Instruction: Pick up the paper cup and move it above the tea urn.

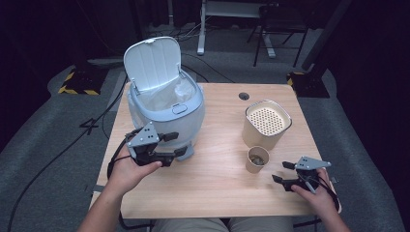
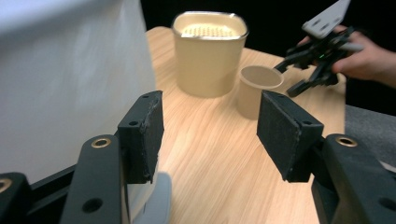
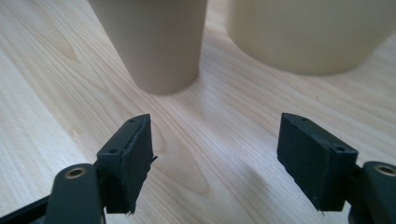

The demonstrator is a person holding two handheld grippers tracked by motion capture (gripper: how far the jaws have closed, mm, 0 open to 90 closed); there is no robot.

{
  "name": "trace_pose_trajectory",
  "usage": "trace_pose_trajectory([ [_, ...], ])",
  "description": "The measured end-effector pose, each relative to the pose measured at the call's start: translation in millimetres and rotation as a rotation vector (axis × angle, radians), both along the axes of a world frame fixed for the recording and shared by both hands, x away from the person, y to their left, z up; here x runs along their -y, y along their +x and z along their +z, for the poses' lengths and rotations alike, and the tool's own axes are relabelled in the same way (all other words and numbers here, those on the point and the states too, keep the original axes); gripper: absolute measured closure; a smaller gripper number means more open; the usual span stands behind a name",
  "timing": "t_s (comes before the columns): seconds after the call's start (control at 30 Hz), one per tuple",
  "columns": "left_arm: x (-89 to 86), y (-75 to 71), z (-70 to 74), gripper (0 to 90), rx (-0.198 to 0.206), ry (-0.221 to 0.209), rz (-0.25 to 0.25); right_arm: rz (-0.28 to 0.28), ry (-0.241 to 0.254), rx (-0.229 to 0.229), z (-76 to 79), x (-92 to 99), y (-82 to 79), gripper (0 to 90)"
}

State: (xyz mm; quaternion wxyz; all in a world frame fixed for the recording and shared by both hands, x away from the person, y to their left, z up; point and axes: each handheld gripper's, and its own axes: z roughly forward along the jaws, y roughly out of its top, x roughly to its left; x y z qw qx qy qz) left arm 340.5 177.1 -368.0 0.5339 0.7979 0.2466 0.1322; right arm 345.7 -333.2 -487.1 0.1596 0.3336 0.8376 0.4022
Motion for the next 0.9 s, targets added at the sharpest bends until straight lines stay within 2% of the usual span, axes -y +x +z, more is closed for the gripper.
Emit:
trace_pose_trajectory([
  [0.03,-0.2,1.7,-10.8,42.0,-0.019,-0.006,0.006,0.006,0.004,-0.002,3.2,-1.6,-0.3,25.7],
  [0.07,-0.2,1.7,-10.8,42.0,-0.019,-0.006,0.006,0.006,0.004,-0.002,3.2,-1.6,-0.3,25.7],
  [0.17,1.8,3.3,-25.0,42.1,-0.029,0.034,0.013,0.027,-0.001,-0.012,8.6,-6.5,-1.2,24.9],
  [0.23,1.9,3.7,-35.2,42.0,-0.048,0.044,0.013,0.038,0.005,-0.005,10.4,-9.2,-1.6,23.9],
  [0.27,1.9,3.7,-35.2,41.9,-0.048,0.044,0.013,0.038,0.005,-0.005,10.4,-9.2,-1.6,23.9],
  [0.3,0.8,3.9,-42.2,41.9,-0.054,0.054,0.028,0.048,0.021,-0.004,12.2,-13.2,-2.0,22.4],
  [0.37,0.2,4.4,-46.7,41.9,-0.064,0.059,0.037,0.053,0.023,-0.006,12.8,-15.2,-1.8,21.9],
  [0.43,-2.1,5.3,-51.2,41.9,-0.065,0.095,0.049,0.057,0.045,-0.021,14.8,-19.7,-0.3,18.3],
  [0.47,-3.2,5.2,-52.8,41.9,-0.066,0.096,0.056,0.057,0.045,-0.021,14.8,-19.7,-0.3,18.3],
  [0.53,-5.7,5.6,-60.1,41.4,-0.092,0.081,0.059,0.051,0.066,-0.015,15.7,-20.7,-0.5,18.5],
  [0.67,-7.6,7.4,-74.9,41.3,-0.118,0.126,0.063,0.06,0.075,-0.01,14.3,-26.7,-0.1,18.6],
  [0.8,-9.7,10.0,-88.9,41.2,-0.156,0.143,0.068,0.061,0.091,-0.001,11.4,-36.3,3.2,18.6],
  [0.87,-7.4,11.5,-93.3,40.4,-0.15,0.209,0.077,0.068,0.082,0.012,9.4,-42.2,6.9,18.7],
  [0.9,-3.8,12.2,-98.9,39.1,-0.145,0.272,0.08,0.067,0.069,0.015,7.3,-46.5,10.6,19.2],
])
